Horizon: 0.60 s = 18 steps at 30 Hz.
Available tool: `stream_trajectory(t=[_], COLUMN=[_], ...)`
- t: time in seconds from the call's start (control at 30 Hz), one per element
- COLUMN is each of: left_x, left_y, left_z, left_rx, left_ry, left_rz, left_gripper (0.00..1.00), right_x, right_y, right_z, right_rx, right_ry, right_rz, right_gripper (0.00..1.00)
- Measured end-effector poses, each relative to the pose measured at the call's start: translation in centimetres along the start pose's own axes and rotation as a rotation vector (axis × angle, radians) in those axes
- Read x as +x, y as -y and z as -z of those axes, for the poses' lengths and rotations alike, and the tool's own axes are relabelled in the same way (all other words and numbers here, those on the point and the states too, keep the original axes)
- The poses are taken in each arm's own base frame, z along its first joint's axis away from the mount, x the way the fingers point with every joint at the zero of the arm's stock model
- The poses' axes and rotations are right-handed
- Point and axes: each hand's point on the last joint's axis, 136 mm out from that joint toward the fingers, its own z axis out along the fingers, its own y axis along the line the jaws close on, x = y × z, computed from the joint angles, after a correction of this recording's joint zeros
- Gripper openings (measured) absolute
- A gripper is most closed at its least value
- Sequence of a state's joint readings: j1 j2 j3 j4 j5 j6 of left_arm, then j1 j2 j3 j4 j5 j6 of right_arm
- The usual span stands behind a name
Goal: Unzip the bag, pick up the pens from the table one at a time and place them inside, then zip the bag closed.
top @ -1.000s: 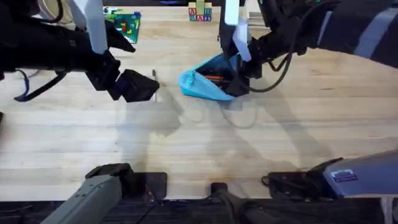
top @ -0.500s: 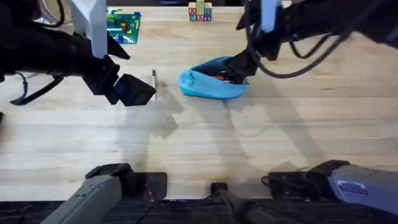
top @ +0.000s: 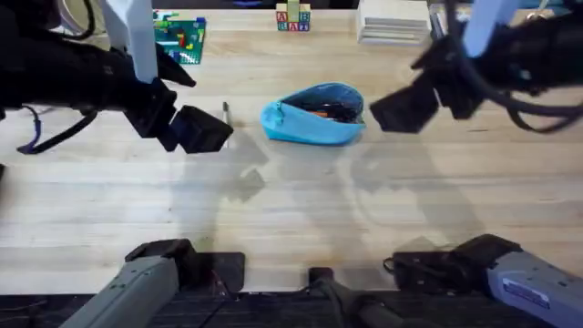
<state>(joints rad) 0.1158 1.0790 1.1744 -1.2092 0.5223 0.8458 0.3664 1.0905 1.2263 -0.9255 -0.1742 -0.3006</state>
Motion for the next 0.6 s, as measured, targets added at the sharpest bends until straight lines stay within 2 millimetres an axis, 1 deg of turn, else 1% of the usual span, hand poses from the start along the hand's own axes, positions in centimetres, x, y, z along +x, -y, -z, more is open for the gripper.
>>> stream_trajectory(t=[0.13,0.23,0.33,0.5,0.6], left_x=[-0.5,-0.7,-0.7,-0.2,0.7], left_y=[-0.7,-2.1,-3.4,-6.2,-7.9], left_z=[0.0,0.1,-0.1,-1.5,-3.2], left_rx=[-0.03,-0.09,-0.14,-0.204,-0.222], left_ry=[0.018,0.02,0.012,-0.022,-0.066], left_rz=[0.064,0.123,0.181,0.308,0.418], left_gripper=[0.994,0.994,0.994,0.995,0.995], right_x=[2.3,3.2,3.6,4.0,4.0], right_y=[-0.3,-0.5,-0.7,-1.0,-1.0], right_z=[1.5,2.5,3.5,4.7,4.9], right_rx=[0.028,0.04,0.05,0.063,0.066], right_ry=[-0.061,-0.073,-0.065,-0.041,-0.032], right_rz=[-0.09,-0.136,-0.167,-0.186,-0.192], right_gripper=[0.996,0.996,0.997,0.997,0.996])
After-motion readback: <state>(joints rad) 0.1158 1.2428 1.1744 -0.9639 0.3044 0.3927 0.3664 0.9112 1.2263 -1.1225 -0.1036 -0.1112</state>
